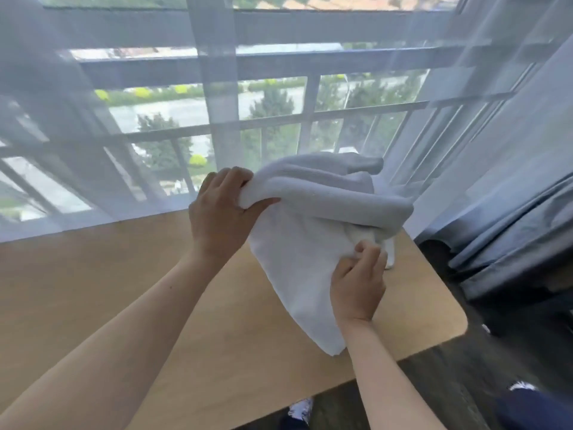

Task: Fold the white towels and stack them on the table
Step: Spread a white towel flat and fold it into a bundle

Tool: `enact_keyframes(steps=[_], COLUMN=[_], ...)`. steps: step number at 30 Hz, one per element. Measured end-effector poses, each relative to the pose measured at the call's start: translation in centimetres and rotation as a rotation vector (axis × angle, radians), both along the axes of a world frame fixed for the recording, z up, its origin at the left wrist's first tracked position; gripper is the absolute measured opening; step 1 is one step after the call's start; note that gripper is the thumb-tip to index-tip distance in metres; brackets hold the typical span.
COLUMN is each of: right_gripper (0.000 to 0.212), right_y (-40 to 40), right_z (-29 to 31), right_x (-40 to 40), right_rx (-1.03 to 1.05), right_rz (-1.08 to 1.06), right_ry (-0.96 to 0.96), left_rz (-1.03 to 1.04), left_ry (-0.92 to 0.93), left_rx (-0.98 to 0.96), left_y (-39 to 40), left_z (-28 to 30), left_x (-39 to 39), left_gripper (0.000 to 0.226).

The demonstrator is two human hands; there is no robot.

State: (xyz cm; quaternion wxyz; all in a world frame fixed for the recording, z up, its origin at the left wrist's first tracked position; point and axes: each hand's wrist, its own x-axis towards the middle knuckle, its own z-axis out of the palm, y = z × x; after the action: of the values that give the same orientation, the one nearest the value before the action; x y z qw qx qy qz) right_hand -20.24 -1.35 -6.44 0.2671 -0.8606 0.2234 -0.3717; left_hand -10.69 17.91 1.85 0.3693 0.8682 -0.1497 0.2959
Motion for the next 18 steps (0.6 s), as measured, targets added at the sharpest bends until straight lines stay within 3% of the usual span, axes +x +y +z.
enact_keyframes(steps=[5,11,14,18], right_gripper=[0.034,0.026,0.032,0.05], right_y=[10.5,24.4,29.9,35.1], right_z=[1.4,-2.4,-5.5,-9.0], right_x=[-2.6,-4.8,-4.8,-4.6], right_rx=[-0.053,-0.084,-0.18,-0.46], right_rz=[0.167,0.543,0.694,0.756], right_ry=[-0.015,0.185,0.481,0.912], left_rz=[0.261,0.657,0.749,0.689], left_ry=[-0.035,0.019,0.404,0.873], left_rx=[-0.058,0.051,0.039,0.167], left_y=[13.2,28.5,34.0,38.3], left_z=[-0.1,-6.8,-11.6,-17.0], left_x=[-6.3,-15.9,-19.5,-22.4], left_gripper=[0.041,0.038,0.038,0.046])
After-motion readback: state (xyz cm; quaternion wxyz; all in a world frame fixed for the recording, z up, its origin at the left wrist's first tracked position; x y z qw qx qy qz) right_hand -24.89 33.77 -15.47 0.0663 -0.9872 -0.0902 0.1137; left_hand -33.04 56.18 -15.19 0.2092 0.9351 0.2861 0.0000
